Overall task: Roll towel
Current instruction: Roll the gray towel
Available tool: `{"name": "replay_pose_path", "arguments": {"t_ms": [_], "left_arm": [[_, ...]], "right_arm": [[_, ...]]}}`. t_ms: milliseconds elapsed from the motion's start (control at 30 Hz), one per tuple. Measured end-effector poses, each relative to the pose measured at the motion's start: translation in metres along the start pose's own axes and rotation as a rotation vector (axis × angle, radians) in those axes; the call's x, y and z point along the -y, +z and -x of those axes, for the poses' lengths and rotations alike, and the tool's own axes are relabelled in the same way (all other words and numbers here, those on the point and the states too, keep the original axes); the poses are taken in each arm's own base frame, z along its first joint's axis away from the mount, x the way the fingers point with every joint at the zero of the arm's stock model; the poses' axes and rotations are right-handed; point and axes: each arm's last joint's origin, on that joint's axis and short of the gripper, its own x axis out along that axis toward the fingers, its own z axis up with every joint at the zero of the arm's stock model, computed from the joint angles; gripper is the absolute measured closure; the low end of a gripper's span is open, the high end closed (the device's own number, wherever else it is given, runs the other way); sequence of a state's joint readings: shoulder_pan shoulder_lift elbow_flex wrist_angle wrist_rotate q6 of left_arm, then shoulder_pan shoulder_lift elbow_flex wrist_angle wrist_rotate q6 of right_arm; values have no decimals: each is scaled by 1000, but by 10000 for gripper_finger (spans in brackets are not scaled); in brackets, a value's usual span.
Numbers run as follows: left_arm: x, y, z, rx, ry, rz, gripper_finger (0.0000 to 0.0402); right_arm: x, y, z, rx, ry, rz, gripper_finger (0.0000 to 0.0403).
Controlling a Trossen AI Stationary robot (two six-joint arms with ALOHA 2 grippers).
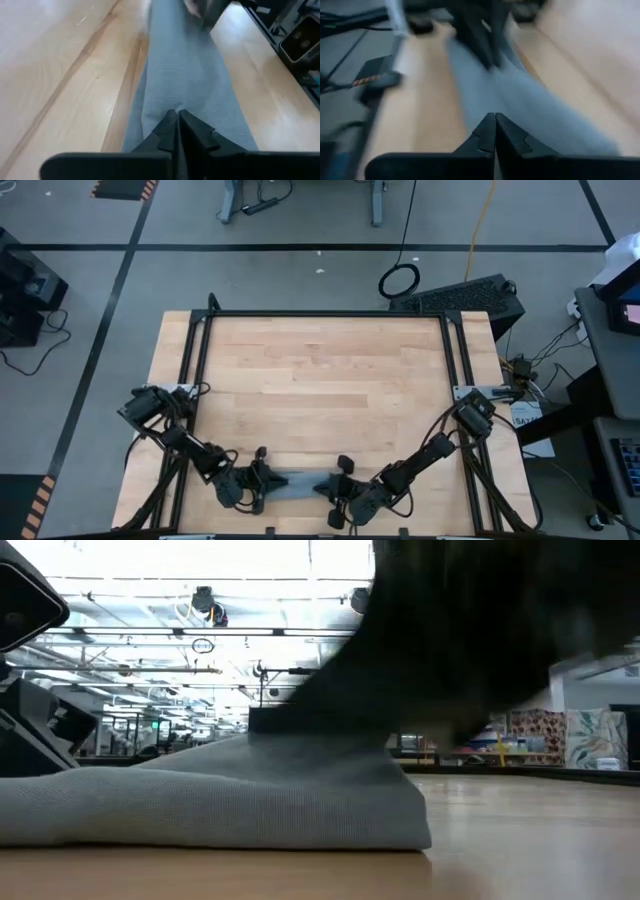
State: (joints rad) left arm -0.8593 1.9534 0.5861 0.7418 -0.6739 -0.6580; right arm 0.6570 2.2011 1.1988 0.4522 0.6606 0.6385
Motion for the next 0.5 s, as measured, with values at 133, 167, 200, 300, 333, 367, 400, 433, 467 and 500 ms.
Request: {"name": "replay_pose_path", "arguments": {"t_ms": [133, 167, 200, 300, 333, 367, 400, 433, 467, 500], "left_arm": [[-2, 2, -2, -3, 3, -51, 364], [-3, 3, -3, -3, 7, -74, 363], [-5, 4, -4, -2, 12, -97, 362], [-10, 7, -8, -2, 30, -128, 362], [-11, 8, -9, -4, 32, -136, 361], [-13, 9, -11, -8, 26, -141, 361], [-13, 10, -12, -12, 17, -147, 361], [-14, 11, -13, -14, 8, -150, 361], [-15, 12, -13, -16, 1, -152, 361], [-15, 14, -13, -19, -4, -153, 361]], "right_arm": [[-7, 30, 8, 29, 120, 184, 403], [-6, 35, 8, 33, 133, 202, 403], [-4, 40, 6, 38, 145, 211, 403], [4, 47, 0, 44, 145, 237, 403], [7, 46, -4, 42, 131, 241, 403], [11, 43, -9, 35, 120, 242, 403], [15, 37, -15, 18, 105, 242, 403], [20, 31, -21, 1, 89, 229, 403], [25, 22, -26, -17, 73, 218, 403], [29, 15, -30, -32, 50, 211, 403]]}}
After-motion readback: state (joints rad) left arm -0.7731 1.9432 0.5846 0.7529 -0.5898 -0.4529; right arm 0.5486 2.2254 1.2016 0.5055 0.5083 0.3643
